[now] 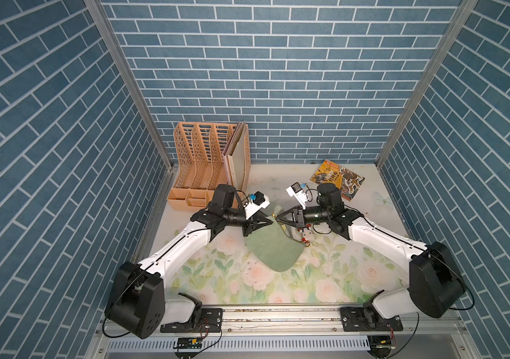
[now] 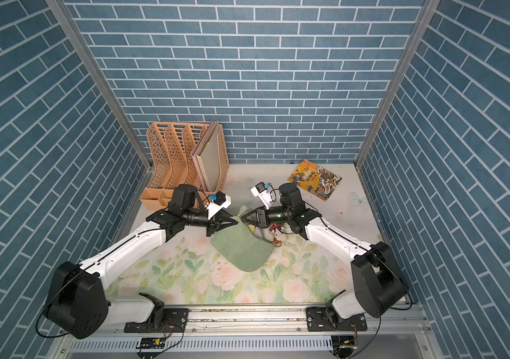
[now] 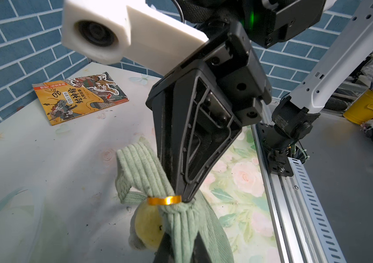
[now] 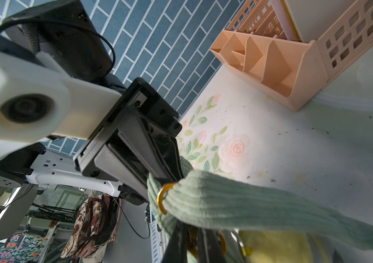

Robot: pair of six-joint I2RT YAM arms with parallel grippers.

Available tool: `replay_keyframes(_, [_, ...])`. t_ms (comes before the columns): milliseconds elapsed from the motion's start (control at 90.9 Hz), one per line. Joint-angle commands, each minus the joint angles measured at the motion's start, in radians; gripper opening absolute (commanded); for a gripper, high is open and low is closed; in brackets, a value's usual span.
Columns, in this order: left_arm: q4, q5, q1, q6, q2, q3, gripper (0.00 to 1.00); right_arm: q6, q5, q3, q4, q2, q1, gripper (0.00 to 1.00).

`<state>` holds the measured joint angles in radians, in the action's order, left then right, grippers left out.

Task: Remove the decoration from the bag
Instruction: Remove the decoration item from the bag.

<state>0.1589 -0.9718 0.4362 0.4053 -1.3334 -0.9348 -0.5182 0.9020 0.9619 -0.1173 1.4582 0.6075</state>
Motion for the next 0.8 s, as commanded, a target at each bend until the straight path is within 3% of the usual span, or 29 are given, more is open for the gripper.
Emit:
replay_keyframes(0, [0.030, -0.032, 0.037, 0.036, 0.012, -0.032, 0.02, -0.025, -0.101, 0.052, 0.030, -0.016, 0.013, 0.11])
replay_keyframes(352, [0.066, -0.017, 0.051, 0.064, -0.001, -0.055, 0.02, -0.016, -0.212, 0.093, 0.112, -0.015, 0.034, 0.08])
replay_keyframes(506, [0.104, 0.114, 0.079, 0.091, -0.022, -0.065, 0.03, 0.003, -0.259, 0.131, 0.170, 0.007, 0.037, 0.05])
replay_keyframes(792, [0.116, 0.194, 0.088, 0.120, -0.037, -0.079, 0.04, 0.029, -0.325, 0.217, 0.276, 0.065, 0.041, 0.04])
